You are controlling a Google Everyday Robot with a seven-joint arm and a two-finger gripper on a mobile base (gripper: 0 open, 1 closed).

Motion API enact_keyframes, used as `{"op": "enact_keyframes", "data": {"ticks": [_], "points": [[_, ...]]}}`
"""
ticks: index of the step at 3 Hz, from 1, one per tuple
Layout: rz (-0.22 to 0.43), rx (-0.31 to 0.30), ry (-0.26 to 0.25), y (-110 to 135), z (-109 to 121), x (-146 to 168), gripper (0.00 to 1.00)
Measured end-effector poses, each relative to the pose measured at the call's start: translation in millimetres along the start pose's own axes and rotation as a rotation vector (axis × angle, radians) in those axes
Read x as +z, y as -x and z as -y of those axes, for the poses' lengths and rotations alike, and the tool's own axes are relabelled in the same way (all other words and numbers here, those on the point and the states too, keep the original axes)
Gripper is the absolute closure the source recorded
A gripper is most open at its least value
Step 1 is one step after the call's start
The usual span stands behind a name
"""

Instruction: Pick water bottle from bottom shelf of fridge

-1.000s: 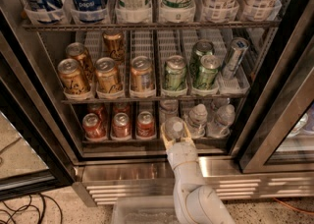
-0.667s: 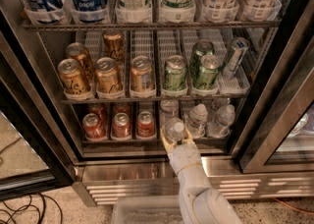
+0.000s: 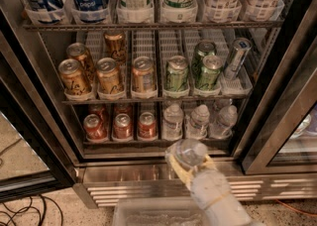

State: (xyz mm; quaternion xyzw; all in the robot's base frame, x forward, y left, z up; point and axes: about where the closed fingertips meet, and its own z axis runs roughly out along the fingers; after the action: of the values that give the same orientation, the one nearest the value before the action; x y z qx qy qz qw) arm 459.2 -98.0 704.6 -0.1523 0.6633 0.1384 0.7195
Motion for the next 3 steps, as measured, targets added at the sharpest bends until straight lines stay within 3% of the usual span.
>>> {"op": "enact_keyframes", "data": {"ticks": [2, 3], "points": [[-0.130, 0.294, -0.091, -5, 86, -104, 1.00], [-0.149, 0.252, -0.039, 6, 74, -107, 1.00]]}}
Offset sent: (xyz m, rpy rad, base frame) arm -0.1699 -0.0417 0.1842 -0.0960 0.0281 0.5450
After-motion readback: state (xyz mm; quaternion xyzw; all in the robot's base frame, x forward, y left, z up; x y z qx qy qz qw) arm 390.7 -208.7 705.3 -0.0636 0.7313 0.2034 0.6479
